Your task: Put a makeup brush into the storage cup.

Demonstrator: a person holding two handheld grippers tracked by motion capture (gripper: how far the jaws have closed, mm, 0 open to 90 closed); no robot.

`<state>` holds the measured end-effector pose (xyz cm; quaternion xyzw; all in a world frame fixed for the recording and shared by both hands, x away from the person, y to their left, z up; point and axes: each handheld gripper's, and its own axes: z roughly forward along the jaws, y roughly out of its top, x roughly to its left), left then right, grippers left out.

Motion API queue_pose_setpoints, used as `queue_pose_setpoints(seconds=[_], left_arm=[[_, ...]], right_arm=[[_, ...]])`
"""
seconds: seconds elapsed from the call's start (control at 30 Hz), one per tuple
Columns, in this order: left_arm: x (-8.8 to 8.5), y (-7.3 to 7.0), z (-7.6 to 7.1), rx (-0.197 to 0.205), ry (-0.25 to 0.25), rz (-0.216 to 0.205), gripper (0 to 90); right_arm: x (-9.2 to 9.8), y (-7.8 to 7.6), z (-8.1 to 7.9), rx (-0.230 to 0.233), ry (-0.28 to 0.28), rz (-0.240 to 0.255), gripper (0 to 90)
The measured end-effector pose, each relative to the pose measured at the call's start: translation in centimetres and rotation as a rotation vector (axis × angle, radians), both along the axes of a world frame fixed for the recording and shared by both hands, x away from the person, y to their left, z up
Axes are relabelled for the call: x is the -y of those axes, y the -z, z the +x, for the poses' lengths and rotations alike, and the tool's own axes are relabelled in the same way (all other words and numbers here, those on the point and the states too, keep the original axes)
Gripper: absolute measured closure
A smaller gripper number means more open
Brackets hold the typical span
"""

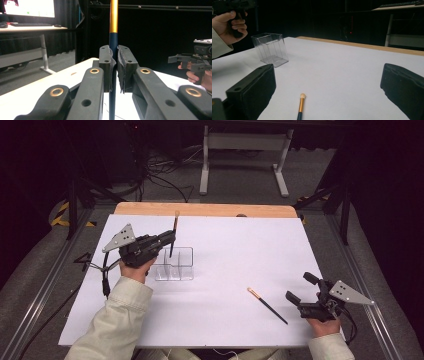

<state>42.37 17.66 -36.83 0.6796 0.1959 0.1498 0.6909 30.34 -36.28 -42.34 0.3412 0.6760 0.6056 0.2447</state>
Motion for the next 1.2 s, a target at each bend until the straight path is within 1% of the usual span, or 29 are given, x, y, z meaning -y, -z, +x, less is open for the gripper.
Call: queue_pose_setpoints(seconds=[0.13,0.27,0.33,0.4,0.47,0.5,0.67,0.9,1.0,1.1,1.2], left_arm=[[-0.1,0.2,0.1,0.001,0.002,-0.003,82.3],[-0.1,0.5,0.3,0.001,0.001,0.005,82.3],[-0.2,0.8,0.5,-0.009,-0.004,0.008,82.3],[-0.4,1.2,0.7,-0.022,-0.003,0.003,82.3],[-0.4,1.3,0.7,-0.024,-0.001,0.005,82.3],[-0.4,1.5,0.7,-0.018,0.005,0.005,82.3],[-0.3,1.9,0.8,-0.012,0.007,0.016,82.3],[-0.4,2.6,0.8,-0.028,0.003,0.034,82.3],[-0.5,2.7,0.8,-0.025,0.002,0.040,82.3],[-0.6,3.0,0.7,-0.030,0.002,0.051,82.3],[-0.7,3.2,0.7,-0.036,-0.003,0.047,82.3]], right_arm=[[0.0,0.0,0.0,-0.001,-0.001,0.003,0.7],[0.0,0.0,0.0,-0.001,-0.002,0.002,0.7],[0.0,0.0,0.0,0.000,-0.002,0.001,0.7],[0.0,0.0,0.0,0.000,-0.002,0.000,0.7],[0.0,0.0,0.1,-0.001,-0.003,0.001,0.7],[0.0,0.1,0.1,-0.001,-0.003,0.003,0.7],[0.0,0.0,0.1,-0.001,-0.006,0.004,0.7],[-0.1,0.0,0.1,0.000,-0.008,0.003,0.7],[-0.1,0.0,0.2,0.000,-0.009,0.006,0.7],[-0.1,0.0,0.2,0.001,-0.014,0.007,0.7],[-0.2,0.0,0.3,0.000,-0.018,0.005,0.7]])
